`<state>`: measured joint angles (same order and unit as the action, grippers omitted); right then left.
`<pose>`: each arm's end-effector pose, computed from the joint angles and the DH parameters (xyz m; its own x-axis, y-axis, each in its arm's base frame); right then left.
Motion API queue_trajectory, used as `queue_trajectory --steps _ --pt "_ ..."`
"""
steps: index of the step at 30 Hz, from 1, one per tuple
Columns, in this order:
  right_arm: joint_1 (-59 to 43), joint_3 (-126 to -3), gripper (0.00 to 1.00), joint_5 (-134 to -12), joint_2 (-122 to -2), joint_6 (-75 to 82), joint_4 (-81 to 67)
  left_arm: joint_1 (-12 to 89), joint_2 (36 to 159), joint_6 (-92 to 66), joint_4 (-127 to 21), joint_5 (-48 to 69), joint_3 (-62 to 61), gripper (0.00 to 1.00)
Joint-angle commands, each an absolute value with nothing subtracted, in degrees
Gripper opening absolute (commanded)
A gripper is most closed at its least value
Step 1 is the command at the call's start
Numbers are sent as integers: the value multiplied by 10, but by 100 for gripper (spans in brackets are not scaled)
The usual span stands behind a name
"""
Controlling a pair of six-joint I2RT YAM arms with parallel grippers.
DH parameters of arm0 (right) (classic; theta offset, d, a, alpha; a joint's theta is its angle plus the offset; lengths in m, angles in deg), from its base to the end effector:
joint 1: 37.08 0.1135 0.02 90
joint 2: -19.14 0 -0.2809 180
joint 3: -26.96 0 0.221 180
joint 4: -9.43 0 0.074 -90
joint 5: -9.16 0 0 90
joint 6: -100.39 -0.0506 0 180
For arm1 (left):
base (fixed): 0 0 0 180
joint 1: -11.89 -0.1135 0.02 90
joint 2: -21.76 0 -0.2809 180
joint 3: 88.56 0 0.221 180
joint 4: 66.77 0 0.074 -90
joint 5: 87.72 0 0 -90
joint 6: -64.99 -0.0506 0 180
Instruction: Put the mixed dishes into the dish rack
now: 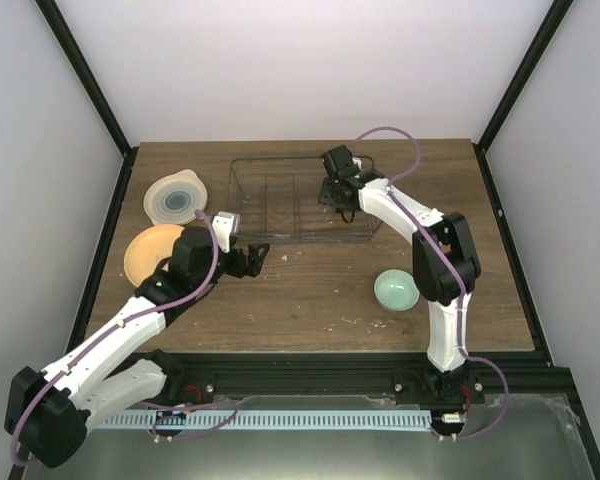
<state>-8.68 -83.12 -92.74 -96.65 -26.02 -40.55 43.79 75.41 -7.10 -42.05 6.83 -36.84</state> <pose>0.3847 0.1962 0.2424 -0.8003 0.2275 -0.5547 0.1390 0.9704 0.1975 0.1554 -0.1015 0.2765 -0.5428 -0.0232 -0.8395 0.4414 0.8425 -0.3087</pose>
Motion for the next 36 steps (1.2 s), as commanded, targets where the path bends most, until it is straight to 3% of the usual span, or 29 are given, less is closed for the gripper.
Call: queue_trajectory --steps 1,6,11,18,36 --pt "-64 -818 56 -906 -911 -241 -384 435 763 -83 -413 68 -348 100" --pt "-56 -802 58 -917 -857 -208 -395 436 791 -100 -393 85 -331 100" --pt "-63 -746 69 -1014 -770 -153 -440 456 823 -109 -389 113 -313 100" --pt "-168 -626 72 -981 -638 -114 -422 533 932 -106 -417 124 -264 100" --pt "-317 -522 77 -1063 -567 -58 -419 677 1215 -104 -431 142 -44 100"
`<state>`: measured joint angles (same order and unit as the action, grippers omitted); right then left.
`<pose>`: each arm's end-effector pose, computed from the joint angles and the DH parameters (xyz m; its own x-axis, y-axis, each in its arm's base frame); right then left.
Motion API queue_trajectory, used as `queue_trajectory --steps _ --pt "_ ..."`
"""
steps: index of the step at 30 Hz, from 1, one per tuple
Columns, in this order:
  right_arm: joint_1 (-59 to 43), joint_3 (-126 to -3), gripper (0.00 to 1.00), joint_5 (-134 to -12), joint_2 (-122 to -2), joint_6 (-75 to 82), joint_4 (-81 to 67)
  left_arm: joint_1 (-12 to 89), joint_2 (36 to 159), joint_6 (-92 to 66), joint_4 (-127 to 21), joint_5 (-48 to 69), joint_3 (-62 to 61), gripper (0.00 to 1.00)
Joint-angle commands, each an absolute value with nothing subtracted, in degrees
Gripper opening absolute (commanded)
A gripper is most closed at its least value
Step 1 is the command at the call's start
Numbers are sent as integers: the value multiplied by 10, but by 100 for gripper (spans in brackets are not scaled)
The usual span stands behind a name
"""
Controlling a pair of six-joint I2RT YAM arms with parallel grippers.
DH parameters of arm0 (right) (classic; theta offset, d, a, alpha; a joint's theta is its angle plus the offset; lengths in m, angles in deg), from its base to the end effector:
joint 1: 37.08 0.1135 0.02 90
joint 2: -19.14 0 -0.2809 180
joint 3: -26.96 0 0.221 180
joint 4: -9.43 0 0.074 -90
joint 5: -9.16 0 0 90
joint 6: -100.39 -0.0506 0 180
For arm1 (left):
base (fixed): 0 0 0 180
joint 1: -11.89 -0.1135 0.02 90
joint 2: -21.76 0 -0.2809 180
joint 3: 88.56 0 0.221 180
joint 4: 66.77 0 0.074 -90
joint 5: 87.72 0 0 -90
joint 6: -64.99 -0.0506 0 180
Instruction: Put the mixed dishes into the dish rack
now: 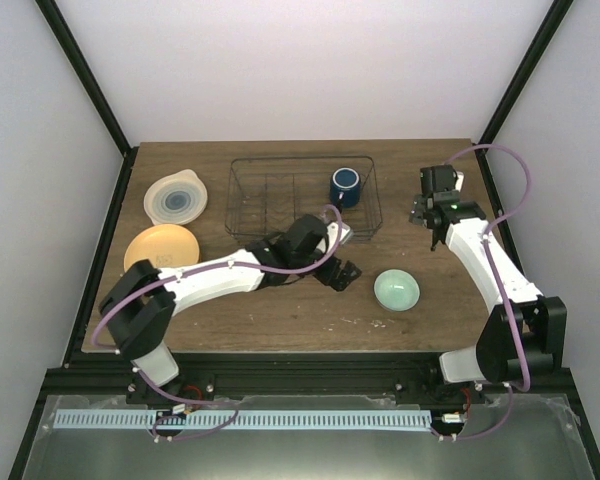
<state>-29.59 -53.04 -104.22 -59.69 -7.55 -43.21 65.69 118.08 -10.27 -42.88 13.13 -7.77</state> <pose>0.2620 0.0142 0.2994 -0.6993 0.1932 -0.6883 0.3582 0.9279 -0.1035 0.2046 -0.2957 0.2550 -0.5862 0.3778 -0.7167 0.7541 0.5779 -0.3122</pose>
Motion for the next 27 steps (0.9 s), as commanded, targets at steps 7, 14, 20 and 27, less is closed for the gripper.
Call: queue_trajectory --steps 7,14,20,27 --pt "-330 -509 81 -1054 -546 -45 -405 707 1275 -106 -406 121 4 100" --pt "-339 -505 82 -1042 -539 -41 -401 718 1318 -101 -404 121 37 100" --pt "-342 -507 83 -1034 -511 -34 -403 719 1365 -96 -390 112 79 100" --pt "-342 -499 83 -1027 -493 -23 -401 731 1444 -105 -338 70 169 95"
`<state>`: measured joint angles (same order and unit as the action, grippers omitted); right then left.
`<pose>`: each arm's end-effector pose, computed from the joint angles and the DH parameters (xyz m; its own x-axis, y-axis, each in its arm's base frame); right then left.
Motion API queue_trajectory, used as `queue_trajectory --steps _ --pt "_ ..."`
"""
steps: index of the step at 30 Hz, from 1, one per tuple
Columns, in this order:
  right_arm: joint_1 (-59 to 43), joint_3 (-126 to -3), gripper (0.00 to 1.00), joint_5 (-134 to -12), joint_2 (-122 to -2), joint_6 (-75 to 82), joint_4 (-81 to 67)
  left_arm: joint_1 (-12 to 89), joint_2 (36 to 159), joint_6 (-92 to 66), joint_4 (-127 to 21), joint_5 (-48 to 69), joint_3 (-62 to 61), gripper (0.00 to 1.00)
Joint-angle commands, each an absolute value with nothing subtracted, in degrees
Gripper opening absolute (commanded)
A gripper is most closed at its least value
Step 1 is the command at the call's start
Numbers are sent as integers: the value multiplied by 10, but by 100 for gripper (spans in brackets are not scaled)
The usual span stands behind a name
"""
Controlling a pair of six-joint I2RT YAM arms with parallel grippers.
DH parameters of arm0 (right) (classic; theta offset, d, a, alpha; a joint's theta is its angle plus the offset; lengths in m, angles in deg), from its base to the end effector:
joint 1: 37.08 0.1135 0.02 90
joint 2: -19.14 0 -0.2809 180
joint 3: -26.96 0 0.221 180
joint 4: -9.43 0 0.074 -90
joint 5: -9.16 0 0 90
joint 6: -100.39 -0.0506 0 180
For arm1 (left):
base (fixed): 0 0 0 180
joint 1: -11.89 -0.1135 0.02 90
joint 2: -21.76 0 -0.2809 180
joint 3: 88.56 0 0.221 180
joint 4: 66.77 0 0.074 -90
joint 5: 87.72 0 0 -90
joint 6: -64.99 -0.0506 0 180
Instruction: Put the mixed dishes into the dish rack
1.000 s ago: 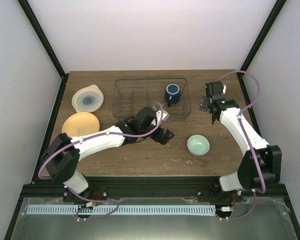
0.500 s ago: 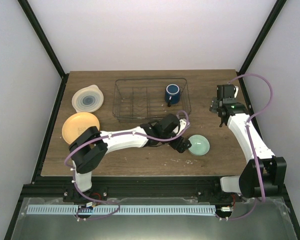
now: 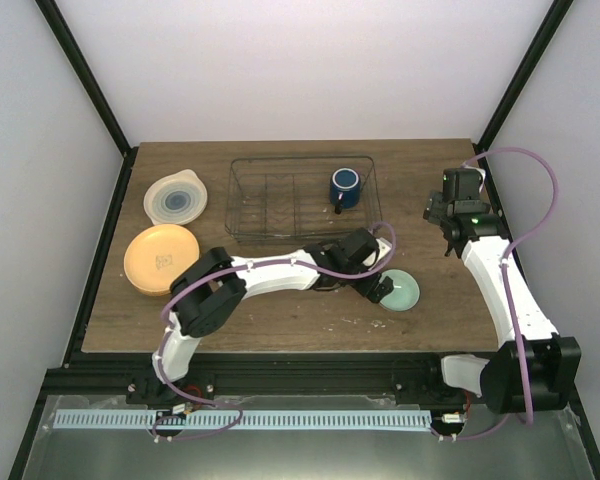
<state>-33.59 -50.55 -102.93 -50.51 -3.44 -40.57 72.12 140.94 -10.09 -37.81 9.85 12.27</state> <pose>0.2316 -0.0049 0.3260 -0.5972 0.1855 -0.7803 0.3756 0.9243 -0.0678 0.2181 -0.3947 0.1979 -0.5856 0.5098 -0.6302 0.7803 0.5650 -0.2681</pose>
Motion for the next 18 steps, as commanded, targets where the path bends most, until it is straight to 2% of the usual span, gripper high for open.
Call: queue_trajectory --steps 1,6,11,18 --pt "-342 -497 83 -1027 -492 -22 -400 731 1451 -103 -335 69 176 93" --pt "-342 -490 84 -1027 -482 -17 -394 732 1469 -102 -312 51 196 80" --pt "-342 -485 84 -1020 -476 -15 -390 735 1489 -102 -289 41 217 46" --pt "-342 -479 84 -1020 -467 -12 -388 738 1510 -97 -299 65 218 15"
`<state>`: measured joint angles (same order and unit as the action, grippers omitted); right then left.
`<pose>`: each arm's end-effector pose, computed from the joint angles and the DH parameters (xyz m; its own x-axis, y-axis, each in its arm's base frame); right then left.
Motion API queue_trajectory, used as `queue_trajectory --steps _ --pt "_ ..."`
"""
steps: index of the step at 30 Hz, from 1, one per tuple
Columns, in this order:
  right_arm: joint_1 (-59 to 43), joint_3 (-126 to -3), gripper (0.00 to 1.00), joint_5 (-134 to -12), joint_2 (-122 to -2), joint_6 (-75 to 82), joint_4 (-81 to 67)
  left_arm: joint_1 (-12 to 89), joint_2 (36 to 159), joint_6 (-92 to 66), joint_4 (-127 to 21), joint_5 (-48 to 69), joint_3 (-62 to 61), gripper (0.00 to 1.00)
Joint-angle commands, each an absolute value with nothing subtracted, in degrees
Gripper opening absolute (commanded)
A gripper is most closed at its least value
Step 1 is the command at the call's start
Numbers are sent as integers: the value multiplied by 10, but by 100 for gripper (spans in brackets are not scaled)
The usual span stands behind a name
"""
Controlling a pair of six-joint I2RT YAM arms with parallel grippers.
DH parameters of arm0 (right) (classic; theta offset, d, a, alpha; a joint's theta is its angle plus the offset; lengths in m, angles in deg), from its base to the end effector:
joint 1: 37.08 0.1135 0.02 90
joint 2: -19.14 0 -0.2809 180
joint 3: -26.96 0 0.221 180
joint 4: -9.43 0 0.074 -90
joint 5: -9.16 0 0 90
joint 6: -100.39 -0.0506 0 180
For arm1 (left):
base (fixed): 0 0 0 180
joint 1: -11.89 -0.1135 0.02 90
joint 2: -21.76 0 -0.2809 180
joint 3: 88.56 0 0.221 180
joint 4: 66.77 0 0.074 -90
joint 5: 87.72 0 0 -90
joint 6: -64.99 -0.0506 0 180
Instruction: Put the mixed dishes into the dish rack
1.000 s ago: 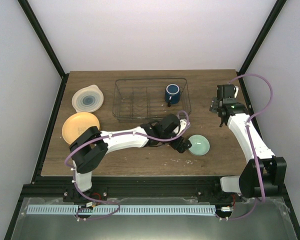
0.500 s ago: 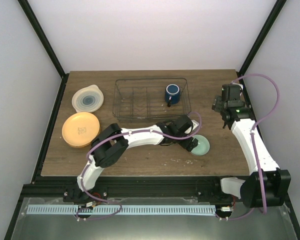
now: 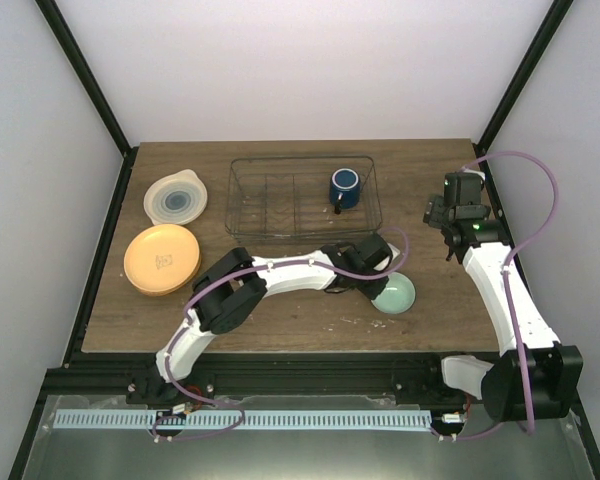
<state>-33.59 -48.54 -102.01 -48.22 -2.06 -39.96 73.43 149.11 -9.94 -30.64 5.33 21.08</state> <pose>0.2225 -0.0047 0.3241 -0.5965 0.1650 -0.7855 0.3511 0.9337 -0.0704 0.2237 -0.4184 0.1690 -0.6037 0.5688 -0.5586 0.7621 0.6174 -0.1949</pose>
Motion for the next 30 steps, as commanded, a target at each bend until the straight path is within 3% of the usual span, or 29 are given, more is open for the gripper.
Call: queue_trajectory --steps 1,4,20,30 --pt "-342 -479 84 -1020 -466 -11 -388 738 1509 -96 -305 72 213 12" --pt "-342 -477 84 -1008 -464 -13 -385 738 1497 -91 -322 94 197 0" --pt "-354 -450 84 -816 -474 -7 -322 636 1227 -44 -457 227 -78 0" --pt "-354 -362 84 -491 -432 15 -183 485 1008 11 -561 403 -221 0"
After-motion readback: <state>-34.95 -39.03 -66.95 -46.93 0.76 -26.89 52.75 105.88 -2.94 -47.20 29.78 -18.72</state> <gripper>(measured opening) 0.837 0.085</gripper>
